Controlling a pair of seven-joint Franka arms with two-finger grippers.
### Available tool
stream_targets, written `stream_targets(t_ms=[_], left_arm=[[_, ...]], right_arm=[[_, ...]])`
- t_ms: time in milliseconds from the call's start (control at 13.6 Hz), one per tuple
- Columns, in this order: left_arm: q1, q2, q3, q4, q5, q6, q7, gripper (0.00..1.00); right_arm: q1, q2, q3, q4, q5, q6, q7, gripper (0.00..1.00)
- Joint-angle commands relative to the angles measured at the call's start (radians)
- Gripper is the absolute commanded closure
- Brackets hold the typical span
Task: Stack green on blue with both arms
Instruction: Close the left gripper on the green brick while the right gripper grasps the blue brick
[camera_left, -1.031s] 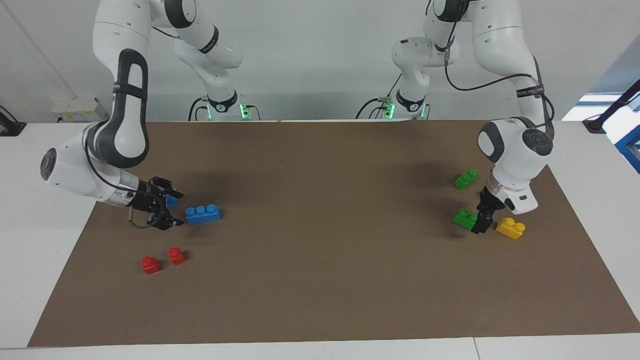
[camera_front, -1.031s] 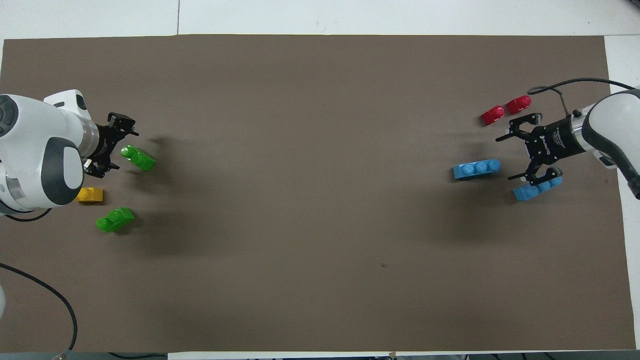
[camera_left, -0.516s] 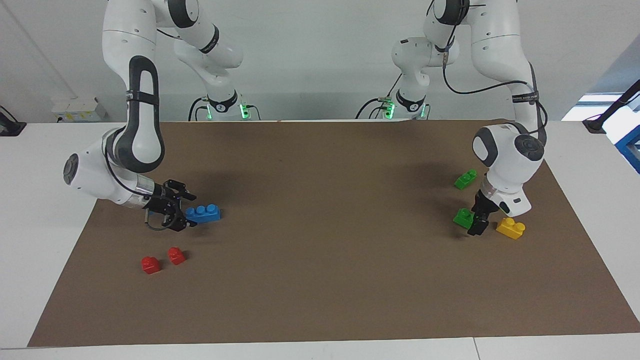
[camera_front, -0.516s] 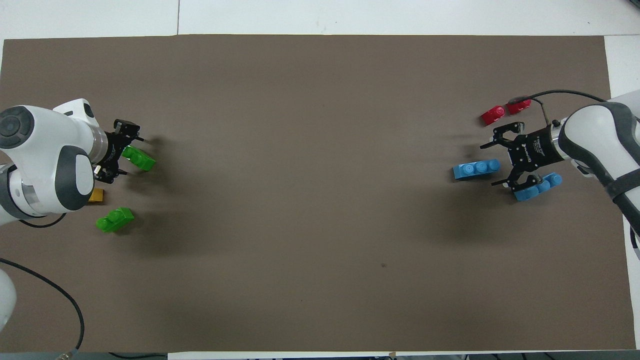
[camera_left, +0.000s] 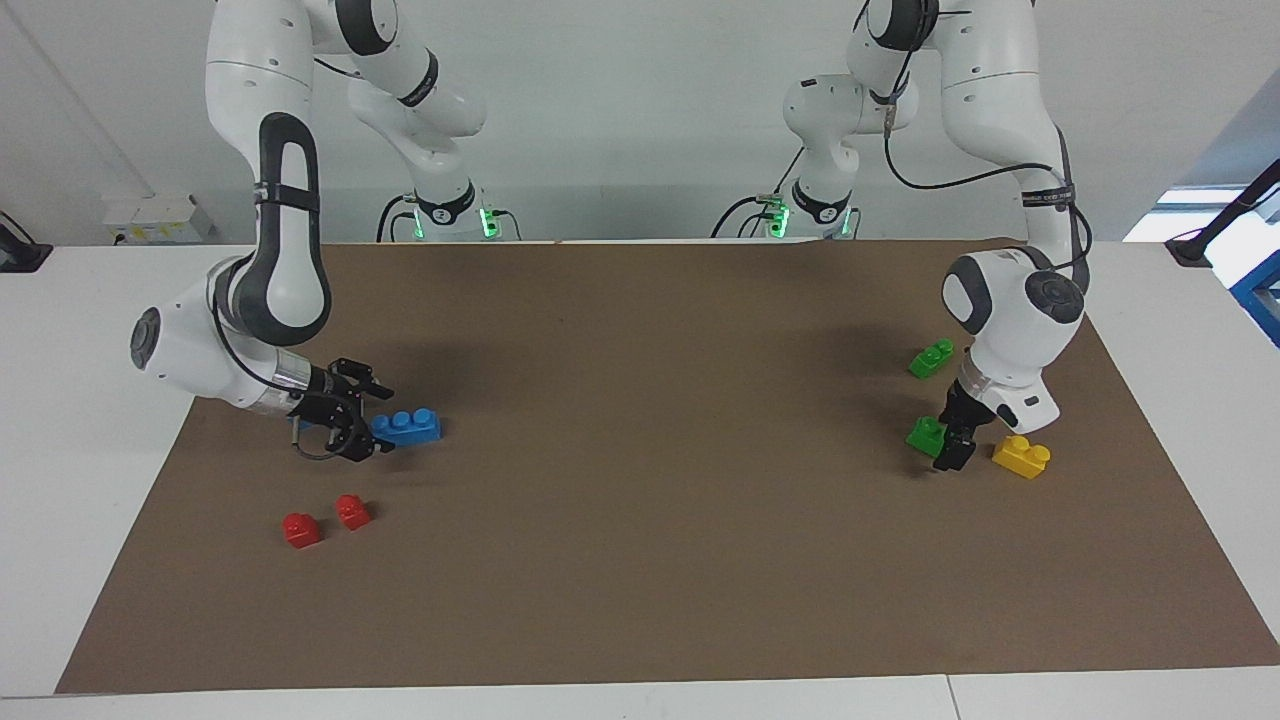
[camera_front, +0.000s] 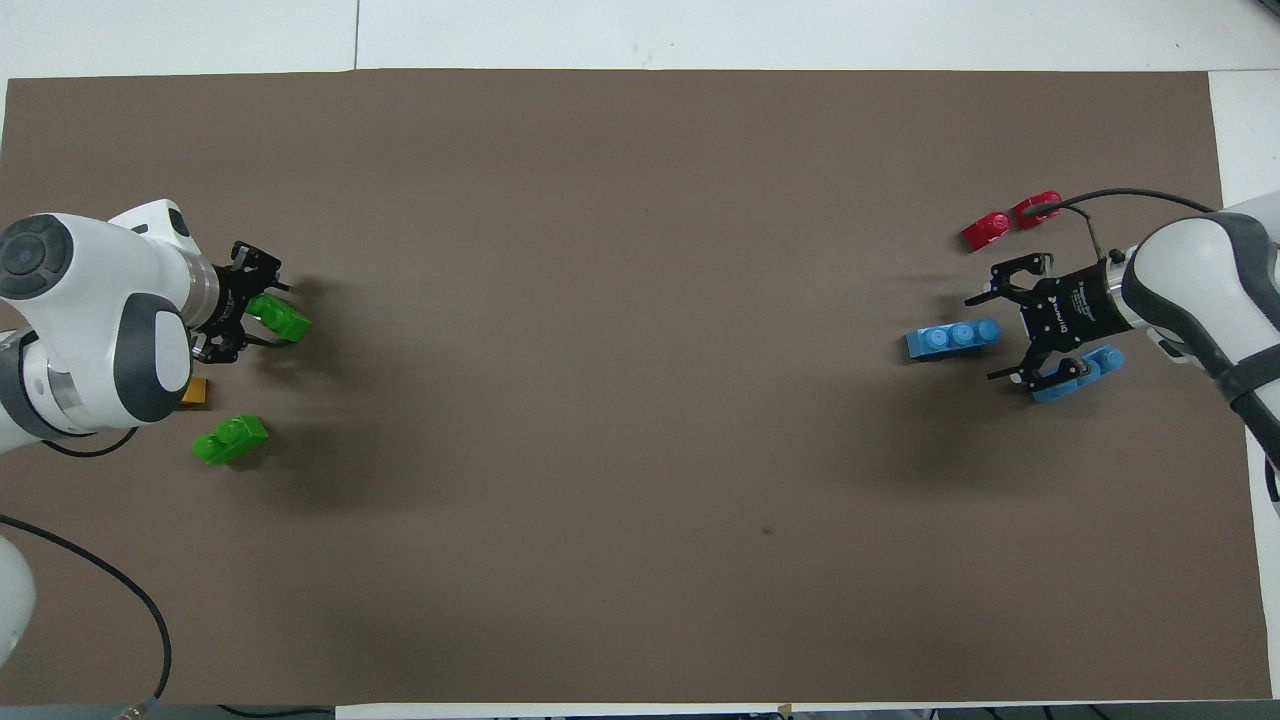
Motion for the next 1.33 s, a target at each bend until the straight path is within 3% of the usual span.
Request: stream_targets(t_ms=[0,295,442,516,736,810,1105,1252], left_arm=[[-0.006,-0.001,0.0,-0.014,0.003,0.023,-0.004,1.0],[-0.007,0.003,0.0,0.0,0.004,0.012,-0.004,1.0],[-0.01,-0.003,-0.002,0.017,0.003,-0.01,-0.012,1.0],[-0.01,-0.014,-0.003,0.032,0.003,-0.05,-0.01,1.0],[-0.038,-0.092,-0.008,0.086,0.004,-0.24,-0.012,1.0],[-0.056,-0.125,-0.008,0.091,0.003,-0.291,-0.016,1.0],[-0.141,-0.227,-0.01,0.118,0.003,-0.437,-0.159,1.0],[-0.191,-0.238,-0.01,0.161,0.001,-0.503,-0.293,1.0]], right_arm=[[-0.009,-0.034,0.007,-0.06,0.027,0.054,-0.033,0.02],[-0.001,-0.034,0.009,-0.06,0.027,0.058,-0.032,0.03],[-0.003,-0.034,0.009,-0.058,0.029,0.055,-0.029,0.11],[-0.006,-0.034,0.009,-0.057,0.029,0.053,-0.03,0.21],[-0.011,-0.034,0.009,-0.052,0.027,0.042,-0.033,0.86],[-0.011,-0.034,0.009,-0.051,0.027,0.041,-0.035,1.0],[0.005,-0.033,0.009,-0.026,0.027,0.032,-0.029,1.0],[0.052,-0.033,0.01,0.017,0.027,0.006,0.084,1.0]])
